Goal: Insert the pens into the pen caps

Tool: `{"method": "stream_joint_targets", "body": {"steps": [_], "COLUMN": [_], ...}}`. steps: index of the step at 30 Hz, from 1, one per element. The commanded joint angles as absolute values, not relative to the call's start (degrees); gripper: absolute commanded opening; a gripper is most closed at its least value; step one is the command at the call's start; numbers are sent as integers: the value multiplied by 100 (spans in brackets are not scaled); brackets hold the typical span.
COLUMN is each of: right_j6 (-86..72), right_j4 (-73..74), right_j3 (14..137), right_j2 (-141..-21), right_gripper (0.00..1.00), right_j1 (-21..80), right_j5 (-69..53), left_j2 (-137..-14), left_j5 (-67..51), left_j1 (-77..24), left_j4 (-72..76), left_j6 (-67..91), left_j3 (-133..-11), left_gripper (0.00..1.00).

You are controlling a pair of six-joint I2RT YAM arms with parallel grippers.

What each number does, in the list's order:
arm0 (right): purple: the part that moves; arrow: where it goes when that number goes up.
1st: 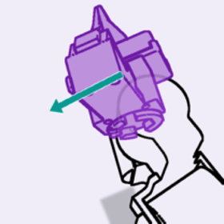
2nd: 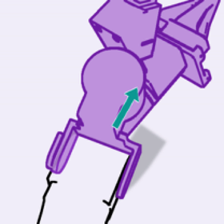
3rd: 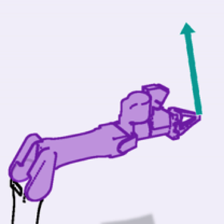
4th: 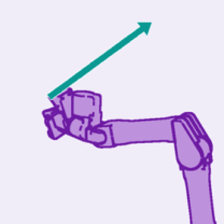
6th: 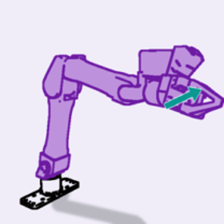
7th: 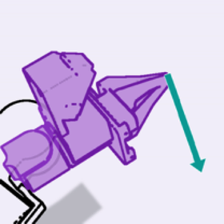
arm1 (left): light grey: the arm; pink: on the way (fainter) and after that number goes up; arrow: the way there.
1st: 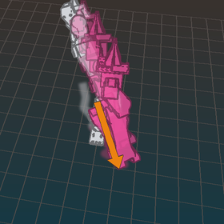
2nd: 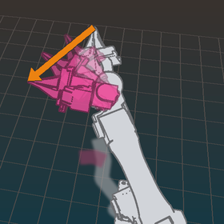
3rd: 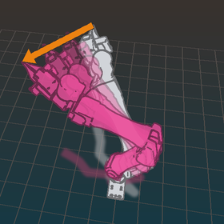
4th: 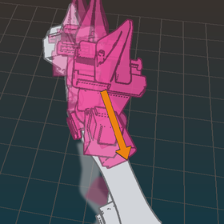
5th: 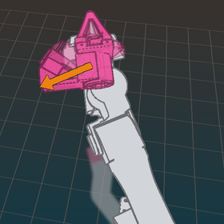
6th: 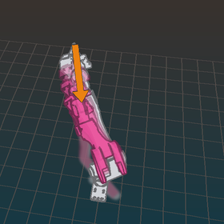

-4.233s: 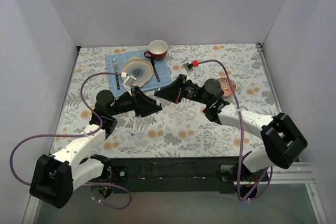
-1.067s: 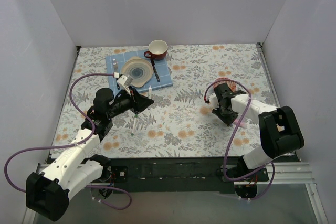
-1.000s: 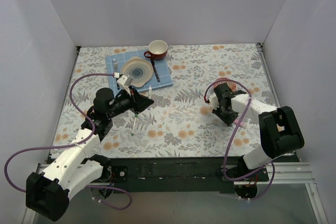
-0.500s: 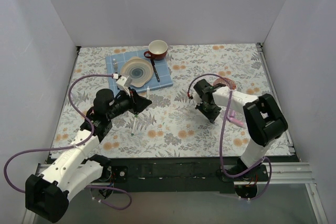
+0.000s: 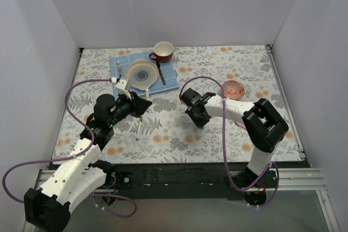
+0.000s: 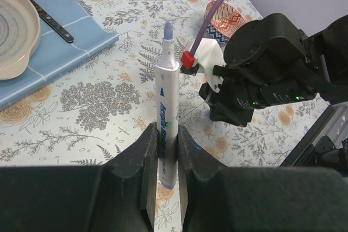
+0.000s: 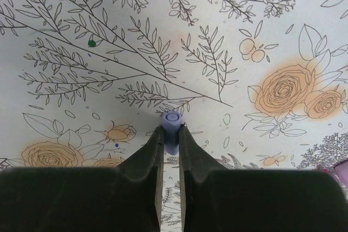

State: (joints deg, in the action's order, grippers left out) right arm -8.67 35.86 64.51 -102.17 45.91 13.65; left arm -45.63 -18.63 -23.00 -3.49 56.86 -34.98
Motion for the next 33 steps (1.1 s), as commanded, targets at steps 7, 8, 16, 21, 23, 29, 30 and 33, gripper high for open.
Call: {"method": "stream_joint_targets", "body": {"steps": [7,8,16,21,23,29,30,33], "right_j6": [-1327,-1310,-1178,-1090,-1064,-1046,-1046,-1142], "right_j4": [2892,2883,2900,2971,2936,2743,2751,2699], "right_j3": [5853,5862,5949,6135,6126,6090,6126,6310], "right_j2": [-9713,-9668,-9238,-9237,-9263,-9273,-9246,-9106], "right_gripper": [1,1,1,1,1,1,1,1], "right_j1": [4606,4605,4570,4553,4544,4412,4386,4342], "right_j5": [1362,1301,1143,1081,1055,958,949,941], "left_j2": [-4798,-4947,-5239,-5308,-5361,-5466,-5519,-5730], "left_j5": [-2836,-2943,-3586,-3551,-3498,-3375,-3462,-3717], "left_j1": [-2320,-2320,-2452,-2680,-2751,-2812,-2839,-2970], "left_j4": [-97,-36,727,1274,1310,1441,1511,2265], "left_j6": [6072,6317,7496,8024,8033,8051,8094,8472], "left_j3": [-3612,-3604,-2947,-2461,-2356,-2206,-2145,-1856], "left_gripper": [0,0,0,0,0,0,0,0]}}
